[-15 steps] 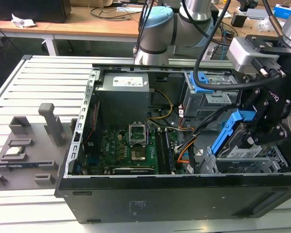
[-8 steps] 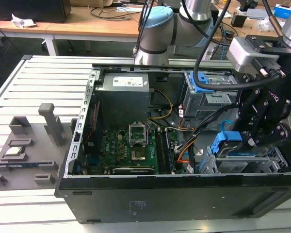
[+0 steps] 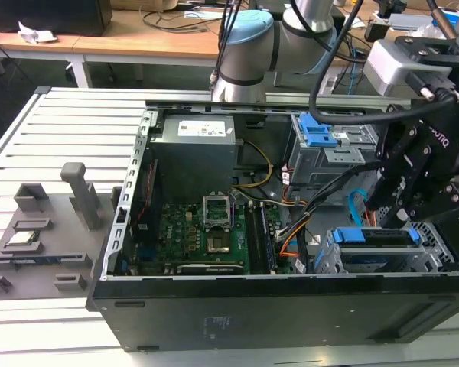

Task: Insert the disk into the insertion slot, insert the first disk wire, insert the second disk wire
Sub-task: 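Insert the disk into the insertion slot, then insert the first disk wire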

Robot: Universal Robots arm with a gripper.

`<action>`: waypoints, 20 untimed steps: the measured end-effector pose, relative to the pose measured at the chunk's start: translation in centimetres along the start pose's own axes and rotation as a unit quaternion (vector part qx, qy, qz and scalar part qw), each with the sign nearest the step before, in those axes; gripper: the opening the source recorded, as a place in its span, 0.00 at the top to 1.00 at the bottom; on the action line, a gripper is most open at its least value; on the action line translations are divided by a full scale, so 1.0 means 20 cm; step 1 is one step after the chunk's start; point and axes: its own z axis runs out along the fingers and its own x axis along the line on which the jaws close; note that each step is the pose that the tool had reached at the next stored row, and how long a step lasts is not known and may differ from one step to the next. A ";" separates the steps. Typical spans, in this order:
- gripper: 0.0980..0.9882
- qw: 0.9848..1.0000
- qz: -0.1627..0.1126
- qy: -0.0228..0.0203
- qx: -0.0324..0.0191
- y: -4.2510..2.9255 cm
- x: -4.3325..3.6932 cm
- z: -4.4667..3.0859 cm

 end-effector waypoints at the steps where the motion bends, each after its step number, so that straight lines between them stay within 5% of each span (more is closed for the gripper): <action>1: 0.62 1.000 0.000 -0.003 0.000 0.000 -0.001 -0.001; 2: 0.62 1.000 0.000 -0.006 0.000 0.000 -0.001 0.000; 6: 0.99 1.000 0.000 -0.009 0.000 0.000 -0.001 0.004; 13: 0.99 1.000 0.000 -0.009 0.000 -0.001 -0.001 0.005; 20: 0.99 1.000 0.000 -0.009 -0.004 -0.151 -0.010 0.009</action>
